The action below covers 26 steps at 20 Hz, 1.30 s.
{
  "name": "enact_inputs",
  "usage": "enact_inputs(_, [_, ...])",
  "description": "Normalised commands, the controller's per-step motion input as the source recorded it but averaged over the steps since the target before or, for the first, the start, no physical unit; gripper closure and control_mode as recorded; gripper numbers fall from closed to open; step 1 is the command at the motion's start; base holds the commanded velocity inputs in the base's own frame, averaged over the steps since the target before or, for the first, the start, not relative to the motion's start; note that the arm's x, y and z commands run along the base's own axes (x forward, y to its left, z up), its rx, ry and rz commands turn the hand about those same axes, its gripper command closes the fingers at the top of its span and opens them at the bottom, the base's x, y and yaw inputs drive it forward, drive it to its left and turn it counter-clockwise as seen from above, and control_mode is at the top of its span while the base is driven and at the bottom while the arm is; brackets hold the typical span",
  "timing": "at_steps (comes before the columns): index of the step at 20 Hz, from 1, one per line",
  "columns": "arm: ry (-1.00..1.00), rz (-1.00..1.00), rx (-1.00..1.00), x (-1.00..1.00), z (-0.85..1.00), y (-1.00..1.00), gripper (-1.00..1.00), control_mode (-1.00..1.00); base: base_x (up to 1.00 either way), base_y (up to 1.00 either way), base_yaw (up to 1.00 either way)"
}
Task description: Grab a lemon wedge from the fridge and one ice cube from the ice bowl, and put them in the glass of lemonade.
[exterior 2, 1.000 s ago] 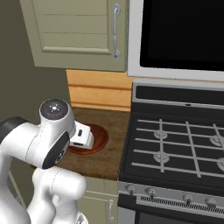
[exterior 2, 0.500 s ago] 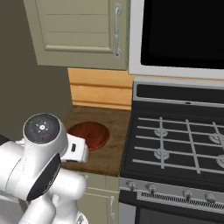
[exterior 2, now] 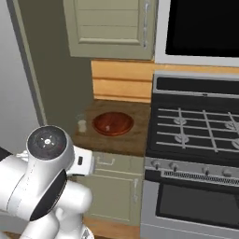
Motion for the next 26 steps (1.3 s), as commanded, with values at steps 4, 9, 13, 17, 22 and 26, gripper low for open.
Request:
enact_inputs(4, [0.00, 0.00, 0.00, 0.00, 0.00, 0.00, -1.00, 1.00, -0.13, 1.00, -0.32])
enact_inputs(9, [0.00, 0.00, 0.00, 0.00, 0.00, 0.00, -1.00, 1.00, 0.05, 1.00, -0.40])
enact_inputs(13, [0.00, 0.00, 0.00, 0.00, 0.00, 0.00, -1.00, 1.00, -0.28, 0.69, 0.00])
enact_inputs(17, [0.00, 0.00, 0.00, 0.00, 0.00, 0.00, -1.00, 1.00, -0.29, 0.47, 0.31])
enact_inputs(22, [0.00, 0.00, 0.00, 0.00, 0.00, 0.00, -1.00, 1.00, -0.02, 0.38, 0.32])
enact_inputs(26, [0.00, 0.00, 0.00, 0.00, 0.00, 0.00, -1.00, 1.00, -0.06, 0.82, 0.04])
